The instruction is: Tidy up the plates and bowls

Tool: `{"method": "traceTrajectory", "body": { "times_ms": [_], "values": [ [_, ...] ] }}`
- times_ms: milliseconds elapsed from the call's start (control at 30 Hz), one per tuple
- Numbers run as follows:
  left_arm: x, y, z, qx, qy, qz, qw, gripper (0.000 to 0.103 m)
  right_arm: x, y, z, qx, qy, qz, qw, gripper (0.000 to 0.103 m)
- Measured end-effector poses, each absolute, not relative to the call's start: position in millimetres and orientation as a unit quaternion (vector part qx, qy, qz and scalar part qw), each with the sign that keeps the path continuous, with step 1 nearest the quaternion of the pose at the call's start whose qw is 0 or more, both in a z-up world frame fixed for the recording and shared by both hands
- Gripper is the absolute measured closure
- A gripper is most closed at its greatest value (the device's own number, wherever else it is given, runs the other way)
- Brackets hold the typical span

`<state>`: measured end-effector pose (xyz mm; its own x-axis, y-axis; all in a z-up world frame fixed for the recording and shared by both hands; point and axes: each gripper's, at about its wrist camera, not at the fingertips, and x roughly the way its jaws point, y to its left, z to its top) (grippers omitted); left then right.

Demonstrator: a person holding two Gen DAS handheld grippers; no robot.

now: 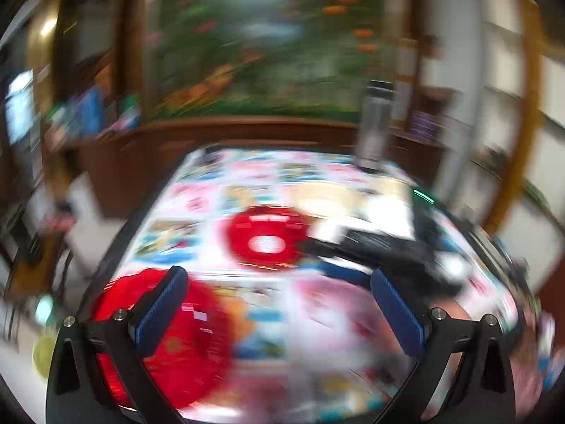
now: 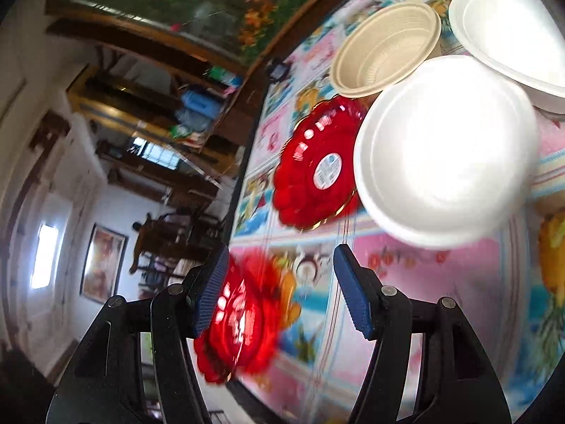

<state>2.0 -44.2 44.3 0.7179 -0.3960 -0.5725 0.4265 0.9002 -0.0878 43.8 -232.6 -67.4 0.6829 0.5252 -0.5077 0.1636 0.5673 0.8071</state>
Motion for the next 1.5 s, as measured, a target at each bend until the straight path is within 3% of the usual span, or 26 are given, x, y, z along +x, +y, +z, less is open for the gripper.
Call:
{"method": "traceTrajectory", "body": {
  "times_ms": [233,567,700,767,800,833,1200,1500],
  "values": [
    [79.0,4.5,29.6,-0.065,0.362,-0.083,0.926,0.000,74.3,-226.1,-92.1,0.458,0.419,0.028,0.784,0.040],
    [83.6,17.0,14.9,-0.099,0.389,-0.108,0.909,0.000,106.8,-223.5,-109.2,0.482,0.410,0.016,0.774,0.041],
    [78.5,20.5,13.4,-0.110,0.392,-0.117,0.906,0.000,108.5,-222.3,-113.5,0.480,0.408,0.039,0.776,0.053],
    [78.3,20.9,12.9,-0.110,0.395,-0.119,0.904,0.000,105.8,-223.5,-115.5,0.484,0.408,0.031,0.773,0.067],
    [77.3,21.1,12.0,-0.110,0.398,-0.119,0.903,0.000,103.9,-225.9,-118.8,0.492,0.411,0.021,0.767,0.082],
    [76.9,21.3,11.1,-0.112,0.400,-0.120,0.902,0.000,103.1,-226.7,-120.9,0.494,0.414,0.014,0.764,0.089],
    [75.6,14.4,9.2,-0.096,0.416,-0.119,0.896,0.000,94.6,-224.5,-120.5,0.497,0.408,0.012,0.766,0.091],
    [65.4,13.6,10.1,-0.098,0.424,-0.125,0.891,0.000,57.9,-215.8,-109.4,0.457,0.449,0.062,0.766,0.091]
  ]
}}
